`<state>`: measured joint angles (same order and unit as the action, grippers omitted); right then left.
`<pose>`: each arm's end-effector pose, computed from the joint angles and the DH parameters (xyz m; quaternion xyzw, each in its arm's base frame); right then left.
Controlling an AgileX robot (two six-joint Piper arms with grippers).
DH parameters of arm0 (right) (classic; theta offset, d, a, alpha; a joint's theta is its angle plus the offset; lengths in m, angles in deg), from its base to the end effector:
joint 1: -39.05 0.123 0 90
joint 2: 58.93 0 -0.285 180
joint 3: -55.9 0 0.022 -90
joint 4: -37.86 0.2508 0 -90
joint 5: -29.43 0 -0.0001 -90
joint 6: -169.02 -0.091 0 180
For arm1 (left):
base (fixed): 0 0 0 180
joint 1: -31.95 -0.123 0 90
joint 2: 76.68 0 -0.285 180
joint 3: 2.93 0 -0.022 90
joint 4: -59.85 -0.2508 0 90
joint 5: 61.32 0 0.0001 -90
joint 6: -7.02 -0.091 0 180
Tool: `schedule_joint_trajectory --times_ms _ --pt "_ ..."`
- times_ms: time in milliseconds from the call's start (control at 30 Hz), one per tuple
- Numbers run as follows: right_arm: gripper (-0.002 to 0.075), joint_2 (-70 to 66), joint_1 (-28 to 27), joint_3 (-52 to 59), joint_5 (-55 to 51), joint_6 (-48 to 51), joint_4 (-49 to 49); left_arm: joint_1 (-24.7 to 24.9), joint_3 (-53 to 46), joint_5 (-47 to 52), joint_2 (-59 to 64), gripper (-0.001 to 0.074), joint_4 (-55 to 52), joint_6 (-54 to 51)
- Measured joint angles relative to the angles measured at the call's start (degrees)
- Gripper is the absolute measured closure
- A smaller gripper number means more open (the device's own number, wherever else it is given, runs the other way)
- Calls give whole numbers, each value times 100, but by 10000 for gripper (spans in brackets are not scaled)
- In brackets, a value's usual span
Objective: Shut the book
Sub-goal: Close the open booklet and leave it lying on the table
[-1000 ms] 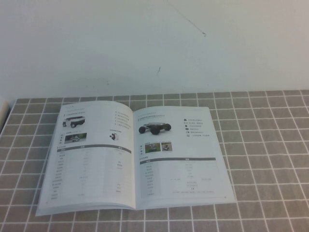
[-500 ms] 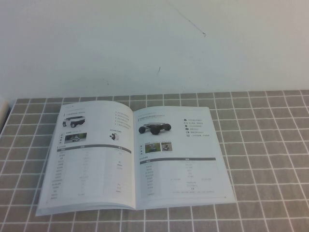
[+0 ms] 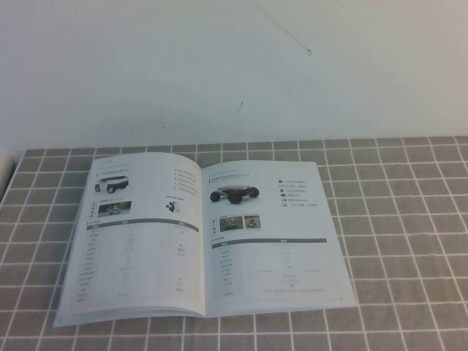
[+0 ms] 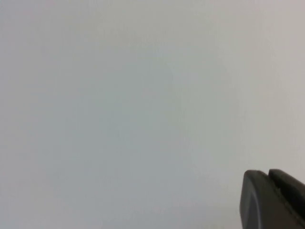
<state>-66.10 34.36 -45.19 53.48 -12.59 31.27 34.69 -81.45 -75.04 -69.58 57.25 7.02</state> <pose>0.0466 0.0004 0.2400 -0.0188 0.5162 -0.0559 0.8544 0.0520 -0.0035 0.2275 0.0313 0.5863 -0.0047 0.8094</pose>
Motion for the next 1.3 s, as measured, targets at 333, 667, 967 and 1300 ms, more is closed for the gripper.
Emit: schedule_joint_trajectory --times_ms 333,667,967,1300 --pt "729 3 0 0 1467 -53 103 0 0 -1780 -10 738 259 50" --pt "729 -92 0 -2008 -2079 49 124 0 764 -649 -10 738 840 0" --pt "729 -2005 0 -4031 -4250 587 1215 0 2295 458 913 738 512 -201" --pt "729 -5455 0 -4972 -6479 4769 5427 0 3089 2262 2644 738 1259 170"
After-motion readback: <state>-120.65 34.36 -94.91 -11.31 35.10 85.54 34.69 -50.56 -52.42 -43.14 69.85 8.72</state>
